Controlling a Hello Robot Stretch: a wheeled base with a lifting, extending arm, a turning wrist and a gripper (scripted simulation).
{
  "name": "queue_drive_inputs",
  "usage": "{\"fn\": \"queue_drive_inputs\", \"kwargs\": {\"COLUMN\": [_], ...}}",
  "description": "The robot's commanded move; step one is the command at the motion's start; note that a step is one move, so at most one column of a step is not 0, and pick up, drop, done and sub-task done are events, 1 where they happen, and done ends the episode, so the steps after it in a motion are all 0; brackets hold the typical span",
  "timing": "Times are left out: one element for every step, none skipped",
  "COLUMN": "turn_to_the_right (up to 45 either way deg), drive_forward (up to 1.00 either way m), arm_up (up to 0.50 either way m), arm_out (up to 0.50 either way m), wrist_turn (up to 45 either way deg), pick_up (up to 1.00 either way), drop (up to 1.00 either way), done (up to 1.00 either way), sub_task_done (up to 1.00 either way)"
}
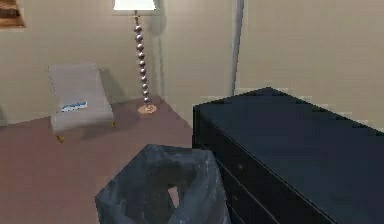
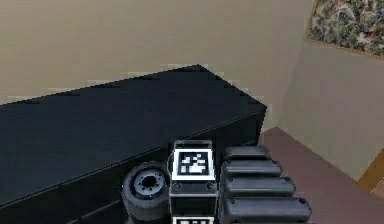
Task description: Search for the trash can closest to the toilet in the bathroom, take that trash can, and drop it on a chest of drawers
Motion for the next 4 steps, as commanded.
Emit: {"fn": "queue_drive_inputs", "kwargs": {"turn_to_the_right": [-45.0, -21.0, 45.0, 45.0], "drive_forward": [0.00, 0.00, 0.00, 0.00], "arm_up": [0.00, 0.00, 0.00, 0.00], "arm_out": [0.00, 0.00, 0.00, 0.00], "wrist_turn": [0.0, 0.0, 0.0, 0.0], "pick_up": [0.00, 0.00, 0.00, 0.00], "drop": [0.00, 0.00, 0.00, 0.00], "done": [0.00, 0.00, 0.00, 0.00], "sub_task_done": [0.00, 0.00, 0.00, 0.00]}}
